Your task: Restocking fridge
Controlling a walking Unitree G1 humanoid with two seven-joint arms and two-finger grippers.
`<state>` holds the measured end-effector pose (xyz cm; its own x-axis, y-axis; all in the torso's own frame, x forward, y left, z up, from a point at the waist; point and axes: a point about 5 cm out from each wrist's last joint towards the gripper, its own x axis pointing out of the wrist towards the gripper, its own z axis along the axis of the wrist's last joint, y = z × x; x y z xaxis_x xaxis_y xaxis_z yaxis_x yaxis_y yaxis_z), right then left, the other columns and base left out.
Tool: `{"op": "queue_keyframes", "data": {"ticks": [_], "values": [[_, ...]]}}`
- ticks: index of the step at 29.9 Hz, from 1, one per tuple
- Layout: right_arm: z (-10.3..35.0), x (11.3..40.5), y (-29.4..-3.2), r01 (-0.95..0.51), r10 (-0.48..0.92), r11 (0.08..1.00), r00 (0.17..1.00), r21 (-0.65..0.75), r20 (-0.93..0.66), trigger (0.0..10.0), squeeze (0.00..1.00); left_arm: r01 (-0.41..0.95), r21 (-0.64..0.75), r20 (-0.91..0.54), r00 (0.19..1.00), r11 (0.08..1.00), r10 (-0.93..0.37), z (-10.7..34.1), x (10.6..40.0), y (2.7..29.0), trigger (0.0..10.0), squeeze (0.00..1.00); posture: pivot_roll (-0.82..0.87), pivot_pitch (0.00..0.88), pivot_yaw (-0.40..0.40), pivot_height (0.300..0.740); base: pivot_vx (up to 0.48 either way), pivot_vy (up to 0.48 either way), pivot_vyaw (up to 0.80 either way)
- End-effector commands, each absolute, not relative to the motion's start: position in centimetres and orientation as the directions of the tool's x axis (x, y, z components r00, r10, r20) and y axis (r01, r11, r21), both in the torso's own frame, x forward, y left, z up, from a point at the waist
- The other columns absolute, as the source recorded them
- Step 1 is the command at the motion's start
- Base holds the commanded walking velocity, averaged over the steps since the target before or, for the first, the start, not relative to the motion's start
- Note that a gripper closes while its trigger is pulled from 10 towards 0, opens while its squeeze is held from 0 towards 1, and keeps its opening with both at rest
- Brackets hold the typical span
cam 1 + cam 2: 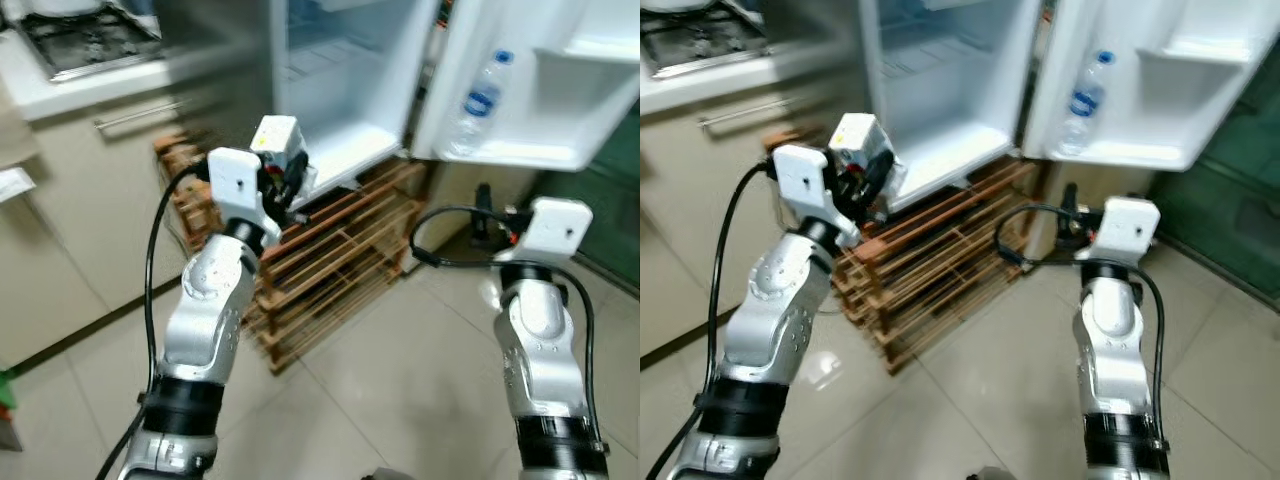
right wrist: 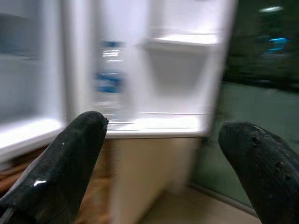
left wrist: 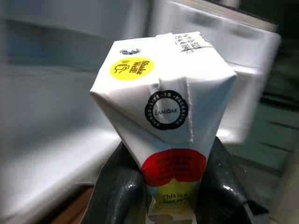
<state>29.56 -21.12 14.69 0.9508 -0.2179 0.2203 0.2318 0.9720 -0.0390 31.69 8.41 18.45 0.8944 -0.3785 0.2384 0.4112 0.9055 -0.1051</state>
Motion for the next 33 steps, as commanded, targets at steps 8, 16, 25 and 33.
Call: {"op": "queue_keyframes", "data": {"ticks": [8,16,25,33], "values": [[15.2,29.4,-20.9,0.228,-0.210,0.973,0.946,-0.047,0.246,10.0,0.00,0.417,-0.089,0.251,0.888,0.905,-0.385,18.9,32.4,7.6,10.0,0.00,-0.15,0.000,0.021,0.736,0.000,-0.469,-0.75],[15.5,28.4,-21.3,0.258,-0.235,0.965,0.931,-0.049,0.279,10.0,0.00,0.330,-0.086,0.251,0.920,0.940,-0.300,18.8,33.0,8.3,10.0,0.00,-0.15,0.000,0.035,0.736,0.032,-0.337,-0.11],[16.7,25.7,-24.9,0.425,-0.382,0.902,0.866,-0.072,0.323,10.0,0.00,0.142,-0.095,0.291,0.951,0.985,-0.109,19.7,33.2,14.1,10.0,0.00,-0.17,0.000,0.047,0.736,0.000,0.000,0.00],[18.9,25.5,-27.5,0.524,-0.471,0.850,0.797,-0.046,0.378,10.0,0.00,0.101,-0.083,0.292,0.954,0.991,-0.072,19.5,33.5,16.1,10.0,0.00,-0.19,0.000,0.070,0.736,0.276,0.000,0.00]]}}
